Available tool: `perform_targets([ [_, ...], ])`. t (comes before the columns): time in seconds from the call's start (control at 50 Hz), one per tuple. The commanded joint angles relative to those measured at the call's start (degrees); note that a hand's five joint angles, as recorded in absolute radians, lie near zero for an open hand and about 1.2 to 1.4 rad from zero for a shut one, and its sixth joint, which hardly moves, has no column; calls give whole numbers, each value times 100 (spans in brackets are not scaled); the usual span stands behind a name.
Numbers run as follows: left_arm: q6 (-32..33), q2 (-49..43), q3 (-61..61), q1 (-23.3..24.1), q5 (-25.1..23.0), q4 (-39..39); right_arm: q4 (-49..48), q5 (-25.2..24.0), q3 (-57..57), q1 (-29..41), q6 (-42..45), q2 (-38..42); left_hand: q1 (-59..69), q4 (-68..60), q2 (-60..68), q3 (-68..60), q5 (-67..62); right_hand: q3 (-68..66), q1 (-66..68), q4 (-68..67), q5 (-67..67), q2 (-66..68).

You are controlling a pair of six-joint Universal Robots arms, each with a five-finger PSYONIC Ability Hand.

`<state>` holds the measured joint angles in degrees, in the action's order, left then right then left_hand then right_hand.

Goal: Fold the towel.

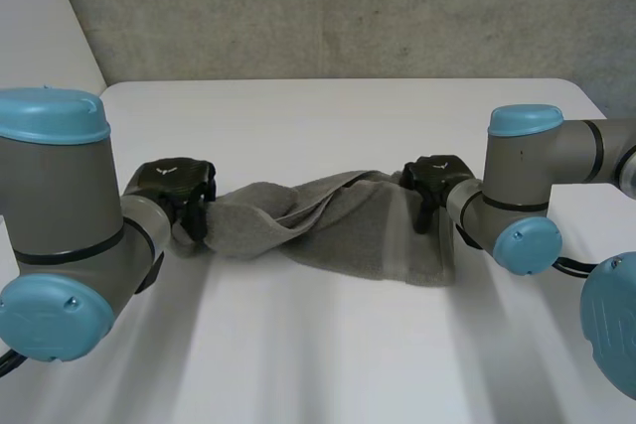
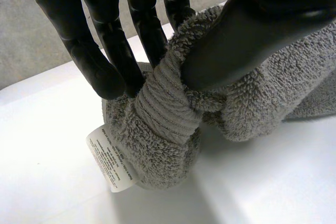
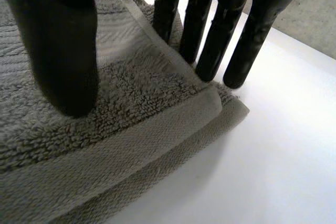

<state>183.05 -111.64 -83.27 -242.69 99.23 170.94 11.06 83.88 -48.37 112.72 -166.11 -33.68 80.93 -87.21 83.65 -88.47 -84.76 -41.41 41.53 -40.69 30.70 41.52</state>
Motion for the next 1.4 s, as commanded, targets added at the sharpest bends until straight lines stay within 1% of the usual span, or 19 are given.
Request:
perform_targets([
  [0.02, 2, 1, 39, 2, 0, 0, -8, -29, -15, -13, -114, -103, -93, 721, -365, 847, 1476, -2342, 2330, -2414, 2413, 2332],
  [0.08, 2, 28, 74, 2, 0, 9, -16, -38, -41, -13, -202, -243, -93, 721, -365, 847, 1476, -3852, 3840, -3923, 3922, 3841],
  [0.28, -6, 379, 224, 2, 0, 18, -96, -196, -630, -31, -422, -1466, -93, 721, -365, 847, 1476, -3859, 3847, -3931, 3930, 3848],
  [0.32, -6, 467, 233, 2, 0, 18, -96, -520, -962, -92, -466, -2025, -93, 721, -365, 847, 1476, -3859, 3847, -3931, 3930, 3848],
  [0.38, -41, 722, 215, -16, 0, 18, -78, -724, -1157, -154, -528, -2327, -124, 752, -396, 878, 1508, -3859, 3847, -3931, 3930, 3848],
  [0.42, -50, 993, 127, -85, -9, 18, -60, -1073, -1507, -268, -738, -2904, -141, 769, -413, 895, 1524, -3859, 3847, -3931, 3930, 3848],
  [0.54, -68, 1478, -40, -262, -18, 18, -43, -1471, -1869, -549, -1178, -3856, -276, 903, -547, 1030, 1659, -3859, 3847, -3931, 3930, 3848],
  [0.58, -68, 1741, -189, -410, -26, 18, -25, -1724, -2088, -742, -1406, -4381, -694, 1322, -965, 1448, 2077, -3859, 3847, -3931, 3930, 3848],
  [0.64, -68, 1803, -277, -473, -62, 18, 10, -1953, -2342, -813, -1433, -4655, -982, 1610, -1254, 1736, 2365, -3859, 3847, -3931, 3930, 3848],
  [0.76, -59, 1812, -1174, -622, -273, 159, -25, -2288, -3205, -848, -1108, -4858, -1722, 2350, -1994, 2476, 3106, -3859, 3847, -3931, 3930, 3848],
  [0.8, -41, 1794, -1473, -684, -343, 308, -34, -2314, -3922, -910, -234, -4858, -1958, 2586, -2229, 2712, 3341, -3859, 3847, -3931, 3930, 3848],
  [0.86, 2, 1742, -2061, -789, -475, 686, -60, -2270, -4233, -910, 246, -4805, -2261, 2888, -2532, 3015, 3644, -3859, 3847, -3931, 3930, 3848],
  [0.9, 11, 1733, -2499, -807, -667, 1045, -95, -2270, -4820, -971, 1042, -4666, -2762, 3390, -3034, 3516, 4145, -3859, 3847, -3931, 3930, 3848],
  [0.96, 64, 1742, -2668, -807, -791, 1178, -305, -2244, -5155, -1068, 1125, -4429, -3304, 3931, -3575, 4058, 4687, -3859, 3847, -3931, 3930, 3848],
  [1.0, 317, 1803, -2843, -798, -1010, 1248, -472, -2235, -5278, -1085, 1090, -4297, -4376, 5003, -4647, 5130, 5759, -3859, 3847, -3931, 3930, 3848],
  [1.02, 319, 1803, -2844, -798, -1011, 1249, -630, -2227, -5392, -1094, 1072, -4235, -4380, 5008, -4652, 5134, 5763, -3859, 3847, -3931, 3930, 3848],
  [1.12, 1318, 1970, -3037, -710, -1204, 1231, -982, -2226, -5648, -1156, 1063, -4225, -5941, 6568, -6212, 6695, 7324, -3859, 3847, -3931, 3930, 3848],
  [1.22, 1838, 1997, -3116, -701, -1213, 1266, -1159, -2235, -5797, -1165, 1063, -4217, -6230, 6858, -6501, 6984, 7613, -3859, 3847, -3931, 3930, 3848],
  [1.4, 1892, 1918, -3107, -701, -1204, 1319, -1432, -2226, -6044, -1173, 1063, -4217, -6483, 7110, -6754, 7237, 7866, -3859, 3847, -3931, 3930, 3848],
])
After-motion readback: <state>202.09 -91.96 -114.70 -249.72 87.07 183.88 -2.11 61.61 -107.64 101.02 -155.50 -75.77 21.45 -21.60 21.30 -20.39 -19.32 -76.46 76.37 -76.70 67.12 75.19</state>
